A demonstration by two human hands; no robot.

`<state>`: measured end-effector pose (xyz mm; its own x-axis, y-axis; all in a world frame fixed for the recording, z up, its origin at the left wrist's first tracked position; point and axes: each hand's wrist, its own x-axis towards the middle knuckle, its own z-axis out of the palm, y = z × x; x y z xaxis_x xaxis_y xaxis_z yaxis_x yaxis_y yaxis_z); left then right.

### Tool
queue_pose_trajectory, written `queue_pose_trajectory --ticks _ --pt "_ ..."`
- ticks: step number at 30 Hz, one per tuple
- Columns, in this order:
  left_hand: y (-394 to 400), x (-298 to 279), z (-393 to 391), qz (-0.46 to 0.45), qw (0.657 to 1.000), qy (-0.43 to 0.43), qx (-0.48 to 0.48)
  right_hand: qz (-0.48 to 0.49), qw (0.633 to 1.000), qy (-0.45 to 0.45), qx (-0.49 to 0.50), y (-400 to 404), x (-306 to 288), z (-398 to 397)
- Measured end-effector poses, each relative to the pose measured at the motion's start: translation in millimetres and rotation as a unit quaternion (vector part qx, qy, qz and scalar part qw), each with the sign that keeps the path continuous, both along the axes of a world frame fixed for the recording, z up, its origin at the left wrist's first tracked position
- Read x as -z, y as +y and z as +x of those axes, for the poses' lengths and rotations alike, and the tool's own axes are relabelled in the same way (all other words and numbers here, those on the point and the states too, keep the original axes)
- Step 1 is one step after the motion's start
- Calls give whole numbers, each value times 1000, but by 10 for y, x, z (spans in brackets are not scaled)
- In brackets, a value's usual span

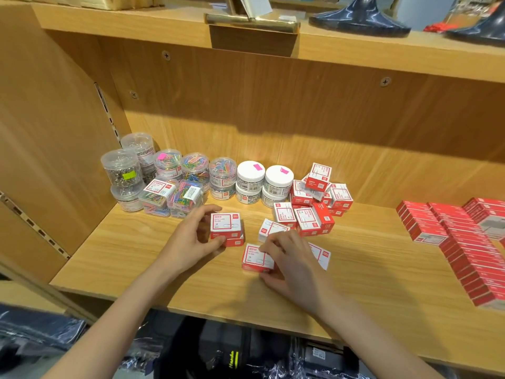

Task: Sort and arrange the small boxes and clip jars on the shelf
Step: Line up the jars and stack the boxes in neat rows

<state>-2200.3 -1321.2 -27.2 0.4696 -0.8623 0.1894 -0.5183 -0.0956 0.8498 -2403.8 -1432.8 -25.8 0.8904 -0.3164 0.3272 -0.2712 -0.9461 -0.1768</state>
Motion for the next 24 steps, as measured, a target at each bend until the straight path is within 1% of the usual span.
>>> queue_pose_trajectory --ticks 2,3,5,6,8,9,13,18,20,22,24 --pt "24 -1 7 -6 1000 -10 2 6 1000 5 -6 11 -1 -7" --pt "30 -11 7 -7 1000 -12 2 23 1000 8 -6 0 -10 -3" --pt "30 -32 14 -9 1000 -15 2 108 994 13 -6 -9 -84 5" --pt "30 -47 18 -5 1000 -20 4 138 990 -21 -3 -24 -128 8" --pt "47 -66 30 2 999 -32 9 162 980 -104 38 -104 -227 5" --pt "57 -73 32 6 999 -36 11 163 978 -113 60 -167 -254 -1" --pt "26 -81 -27 7 999 -42 17 125 988 -47 73 -269 -203 6" --pt "-40 -94 -105 14 998 -39 37 127 987 -39 90 -225 -132 46" --pt "-38 -109 -104 17 998 -34 48 123 986 -48 100 -214 -127 47" --pt "-29 -113 -100 17 998 -13 51 122 986 -55 102 -221 -114 67" --pt "-19 -118 -115 9 998 32 48 137 984 -58 100 -251 -125 87"
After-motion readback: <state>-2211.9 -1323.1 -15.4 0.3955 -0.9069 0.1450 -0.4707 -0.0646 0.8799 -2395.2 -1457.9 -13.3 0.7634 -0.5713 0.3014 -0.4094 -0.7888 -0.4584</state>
